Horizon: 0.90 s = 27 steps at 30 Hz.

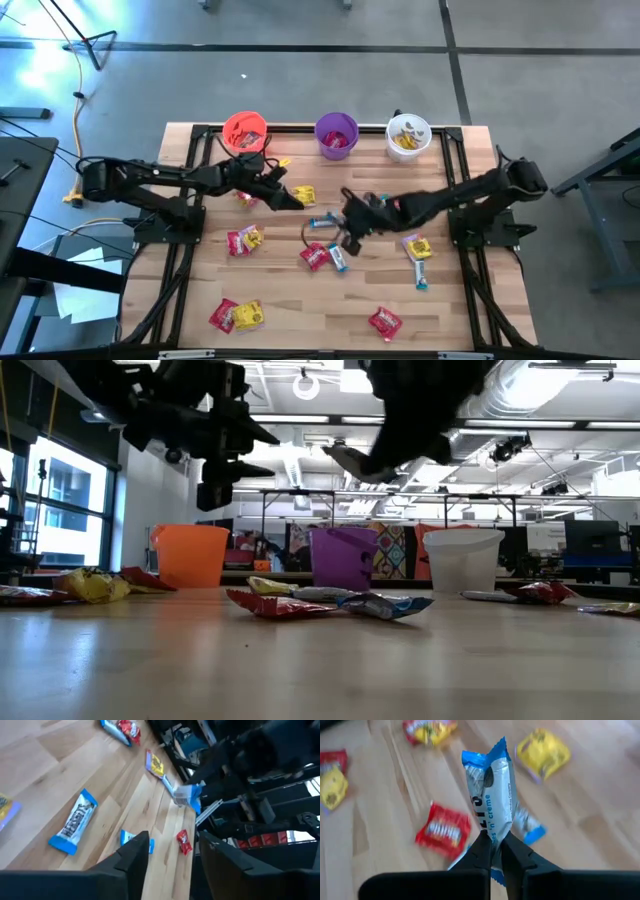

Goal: Sort candy
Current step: Put the white chocolate bar into the orange bucket

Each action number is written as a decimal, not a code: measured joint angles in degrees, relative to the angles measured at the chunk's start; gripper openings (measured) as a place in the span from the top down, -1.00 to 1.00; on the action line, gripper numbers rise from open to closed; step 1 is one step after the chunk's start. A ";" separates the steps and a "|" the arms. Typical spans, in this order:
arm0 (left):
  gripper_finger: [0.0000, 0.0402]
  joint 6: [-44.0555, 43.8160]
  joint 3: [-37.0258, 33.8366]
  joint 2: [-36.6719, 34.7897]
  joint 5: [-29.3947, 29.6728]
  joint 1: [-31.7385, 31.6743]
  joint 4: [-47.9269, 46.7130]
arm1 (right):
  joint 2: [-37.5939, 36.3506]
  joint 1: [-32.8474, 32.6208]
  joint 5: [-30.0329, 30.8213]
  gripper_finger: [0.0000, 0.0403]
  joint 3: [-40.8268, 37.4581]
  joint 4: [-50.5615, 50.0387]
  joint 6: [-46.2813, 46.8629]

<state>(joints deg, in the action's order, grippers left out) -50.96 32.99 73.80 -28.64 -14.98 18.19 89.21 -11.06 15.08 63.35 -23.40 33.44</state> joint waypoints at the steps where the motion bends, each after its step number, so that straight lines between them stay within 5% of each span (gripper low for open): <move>1: 0.16 -0.01 -0.01 0.15 0.00 0.00 0.58 | 0.00 1.19 -0.83 0.96 0.44 0.56 -1.59; 6: 0.05 -1.08 0.32 0.48 0.15 0.00 4.91 | 0.02 5.77 -3.63 0.96 1.50 4.03 -6.29; 18: 0.01 6.43 8.26 1.66 3.76 -0.77 -3.82 | 0.04 8.84 -6.74 0.96 1.60 7.39 -10.05; 27: 0.01 7.48 15.59 9.71 -0.96 -0.38 -6.46 | 0.04 8.84 -6.52 0.96 1.60 7.37 -11.01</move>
<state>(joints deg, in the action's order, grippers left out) -43.48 48.59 83.51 -29.60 -15.36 11.73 89.25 -2.22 8.56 64.95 -16.03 22.43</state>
